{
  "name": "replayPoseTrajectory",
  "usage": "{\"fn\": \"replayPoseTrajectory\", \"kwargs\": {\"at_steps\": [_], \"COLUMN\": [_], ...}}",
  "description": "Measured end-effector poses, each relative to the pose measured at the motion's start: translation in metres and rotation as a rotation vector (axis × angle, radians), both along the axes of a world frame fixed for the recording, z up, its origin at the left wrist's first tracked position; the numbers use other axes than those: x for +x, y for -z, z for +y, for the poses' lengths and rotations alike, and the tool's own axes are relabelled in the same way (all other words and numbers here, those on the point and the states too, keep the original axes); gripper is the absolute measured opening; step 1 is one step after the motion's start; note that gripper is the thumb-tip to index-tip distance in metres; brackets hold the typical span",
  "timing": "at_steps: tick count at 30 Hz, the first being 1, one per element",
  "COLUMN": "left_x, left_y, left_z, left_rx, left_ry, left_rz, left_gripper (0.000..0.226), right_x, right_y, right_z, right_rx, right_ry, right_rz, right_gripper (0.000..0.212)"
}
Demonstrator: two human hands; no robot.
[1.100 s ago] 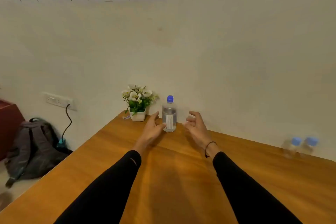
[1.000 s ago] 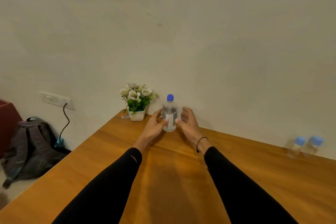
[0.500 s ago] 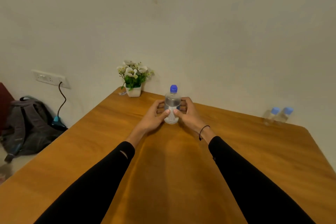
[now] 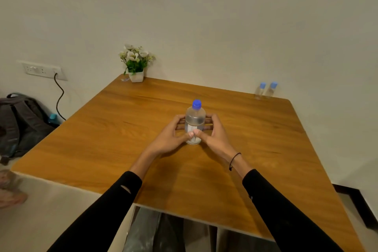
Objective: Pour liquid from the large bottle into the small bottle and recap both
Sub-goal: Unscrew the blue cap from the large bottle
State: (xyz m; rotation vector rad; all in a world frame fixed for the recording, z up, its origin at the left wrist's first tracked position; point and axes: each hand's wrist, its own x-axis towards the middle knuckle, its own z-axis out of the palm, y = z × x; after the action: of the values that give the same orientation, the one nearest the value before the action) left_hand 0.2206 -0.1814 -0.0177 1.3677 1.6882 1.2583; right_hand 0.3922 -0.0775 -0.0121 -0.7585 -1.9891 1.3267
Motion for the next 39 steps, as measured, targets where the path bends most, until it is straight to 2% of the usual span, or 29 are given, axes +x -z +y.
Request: {"fn": "replayPoseTrajectory", "kwargs": {"at_steps": [6, 11, 13, 15, 17, 21, 26, 28, 29, 30, 32, 35, 39], "left_x": [0.025, 0.04, 0.047, 0.05, 0.049, 0.043, 0.043, 0.042, 0.043, 0.043, 0.044, 0.042, 0.042], "left_y": [0.003, -0.001, -0.008, -0.012, -0.013, -0.014, -0.017, -0.017, -0.017, -0.018, -0.019, -0.018, -0.018], "left_z": [-0.018, -0.015, -0.012, -0.009, -0.007, -0.008, -0.009, -0.009, -0.009, -0.009, -0.008, -0.007, -0.007], "left_rx": [-0.018, 0.085, 0.139, 0.182, 0.203, 0.188, 0.179, 0.187, 0.192, 0.191, 0.185, 0.196, 0.218], "left_ry": [0.023, -0.138, -0.214, -0.253, -0.27, -0.241, -0.196, -0.197, -0.195, -0.194, -0.19, -0.178, -0.167], "left_rz": [0.005, 0.095, 0.113, 0.14, 0.125, 0.097, 0.068, 0.056, 0.055, 0.055, 0.047, 0.059, 0.059], "left_gripper": [0.094, 0.112, 0.103, 0.083, 0.073, 0.083, 0.074, 0.071, 0.068, 0.066, 0.067, 0.071, 0.071], "right_x": [0.03, 0.026, 0.013, 0.001, -0.005, -0.001, 0.008, 0.009, 0.008, 0.006, 0.0, -0.005, -0.005], "right_y": [-0.013, -0.067, -0.093, -0.109, -0.12, -0.135, -0.143, -0.141, -0.139, -0.137, -0.135, -0.136, -0.135], "right_z": [-0.02, -0.022, -0.021, -0.017, -0.011, -0.001, 0.001, -0.005, -0.007, -0.009, -0.011, -0.012, -0.013], "right_rx": [0.042, 0.475, 0.675, 0.858, 0.939, 0.883, 0.733, 0.726, 0.748, 0.79, 0.922, 1.048, 1.02], "right_ry": [-0.028, 0.185, 0.166, 0.102, -0.028, -0.288, -0.462, -0.445, -0.386, -0.311, -0.198, -0.2, -0.275], "right_rz": [-0.096, -0.187, -0.341, -0.511, -0.612, -0.673, -0.733, -0.713, -0.688, -0.666, -0.687, -0.755, -0.747], "right_gripper": [0.061, 0.052, 0.049, 0.043, 0.031, 0.006, 0.04, 0.067, 0.073, 0.07, 0.052, 0.023, 0.044]}}
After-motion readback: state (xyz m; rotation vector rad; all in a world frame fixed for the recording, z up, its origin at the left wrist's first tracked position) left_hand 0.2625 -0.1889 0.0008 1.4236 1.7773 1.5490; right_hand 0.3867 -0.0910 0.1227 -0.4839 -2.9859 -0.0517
